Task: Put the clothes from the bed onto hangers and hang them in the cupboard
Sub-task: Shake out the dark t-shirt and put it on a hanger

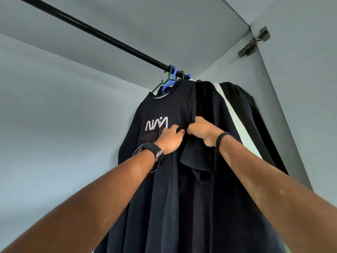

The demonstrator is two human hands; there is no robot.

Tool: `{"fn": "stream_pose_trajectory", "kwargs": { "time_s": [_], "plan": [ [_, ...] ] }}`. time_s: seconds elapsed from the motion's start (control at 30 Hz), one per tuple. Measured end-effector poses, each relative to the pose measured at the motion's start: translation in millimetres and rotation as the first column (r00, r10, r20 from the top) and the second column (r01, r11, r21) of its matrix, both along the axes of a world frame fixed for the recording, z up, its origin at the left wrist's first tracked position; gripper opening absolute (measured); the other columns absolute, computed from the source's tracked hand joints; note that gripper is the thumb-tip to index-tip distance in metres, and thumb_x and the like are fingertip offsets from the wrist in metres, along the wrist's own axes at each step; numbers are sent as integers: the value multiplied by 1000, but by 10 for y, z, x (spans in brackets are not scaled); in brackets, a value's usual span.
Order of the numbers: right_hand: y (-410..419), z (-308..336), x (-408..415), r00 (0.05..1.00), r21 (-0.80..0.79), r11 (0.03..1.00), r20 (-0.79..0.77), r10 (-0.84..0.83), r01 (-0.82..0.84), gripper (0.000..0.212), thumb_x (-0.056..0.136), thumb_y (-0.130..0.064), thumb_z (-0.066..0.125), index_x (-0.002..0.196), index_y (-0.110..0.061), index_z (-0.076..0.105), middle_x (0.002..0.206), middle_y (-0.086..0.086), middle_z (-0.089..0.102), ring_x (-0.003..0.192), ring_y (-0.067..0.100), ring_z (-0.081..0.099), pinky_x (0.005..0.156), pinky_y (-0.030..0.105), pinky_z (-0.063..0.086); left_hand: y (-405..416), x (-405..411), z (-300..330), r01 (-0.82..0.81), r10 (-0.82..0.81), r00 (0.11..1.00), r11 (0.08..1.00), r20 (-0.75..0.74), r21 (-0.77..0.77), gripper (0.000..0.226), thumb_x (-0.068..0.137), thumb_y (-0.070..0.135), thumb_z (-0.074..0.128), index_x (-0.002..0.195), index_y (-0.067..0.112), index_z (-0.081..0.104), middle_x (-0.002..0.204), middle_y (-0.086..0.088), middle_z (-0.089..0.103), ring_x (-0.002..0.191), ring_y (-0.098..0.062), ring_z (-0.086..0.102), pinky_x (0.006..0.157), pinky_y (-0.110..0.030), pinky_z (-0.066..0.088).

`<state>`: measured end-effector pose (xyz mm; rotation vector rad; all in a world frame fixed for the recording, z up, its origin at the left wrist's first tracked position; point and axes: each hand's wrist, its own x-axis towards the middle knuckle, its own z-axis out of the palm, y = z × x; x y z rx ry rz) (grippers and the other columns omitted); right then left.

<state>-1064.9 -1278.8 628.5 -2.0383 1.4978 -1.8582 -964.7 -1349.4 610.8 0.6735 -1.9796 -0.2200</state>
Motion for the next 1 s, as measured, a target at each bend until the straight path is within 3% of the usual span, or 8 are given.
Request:
{"fn": "stream_pose_trajectory", "kwargs": {
  "time_s": [0.17,0.23,0.3,0.37,0.43,0.63,0.9,1.0],
  "plan": [
    [485,-139,83,987,-5,996,134,86,-86,18,85,3,43,84,-7,58,77,10,59,69,23,58,63,26,46,427,114,-355,52,-145,936,958,-321,-283,38,101,28,36,136,18,47,139,-4,44,128,-19,41,104,-25,30],
    [579,-200,59,989,19,999,144,27,-30,14,88,-5,50,97,-6,61,85,8,65,70,16,63,62,22,49,464,173,-423,159,-208,940,968,-269,-194,39,101,24,37,138,24,44,134,-4,51,115,-20,51,95,-27,39],
    [616,-333,12,990,114,991,116,-81,68,39,88,-15,58,125,-4,50,111,14,64,92,23,65,77,32,55,464,180,-543,237,-237,962,971,-138,-16,45,99,16,37,143,26,38,138,-6,48,107,-15,51,84,-22,39],
    [695,-543,3,988,210,977,131,-76,47,32,89,-13,57,120,-5,48,110,18,64,90,30,66,80,45,57,507,161,-701,223,-221,975,973,-33,65,52,96,6,36,145,24,33,144,-7,42,108,-16,51,77,-19,41],
    [797,-763,12,994,258,966,110,-26,-4,25,92,-4,50,116,-10,48,97,15,62,78,28,66,71,42,59,598,145,-844,212,-211,977,973,-24,91,56,93,0,34,145,22,33,146,-4,41,107,-19,54,78,-23,46],
    [1003,-1557,57,995,338,940,95,18,-49,33,93,2,48,121,-15,46,94,11,62,80,27,67,76,44,58,1054,115,-1471,209,-207,978,958,-28,198,52,90,-6,35,135,18,46,135,-4,53,120,-23,53,100,-41,47],
    [1506,-2847,152,982,387,905,123,141,-178,30,90,2,51,116,-14,54,93,11,65,76,19,68,61,30,60,1904,234,-2778,18,41,981,953,-188,303,43,91,-8,33,126,8,52,111,-4,59,99,-17,58,68,-10,49],
    [1782,-3466,206,980,442,875,76,184,-198,32,89,2,51,115,-15,57,94,14,65,81,23,66,63,35,60,2291,354,-3365,-118,197,966,915,-169,387,43,89,-8,35,122,11,55,111,-7,61,98,-18,58,71,-16,45]
  ]
}}
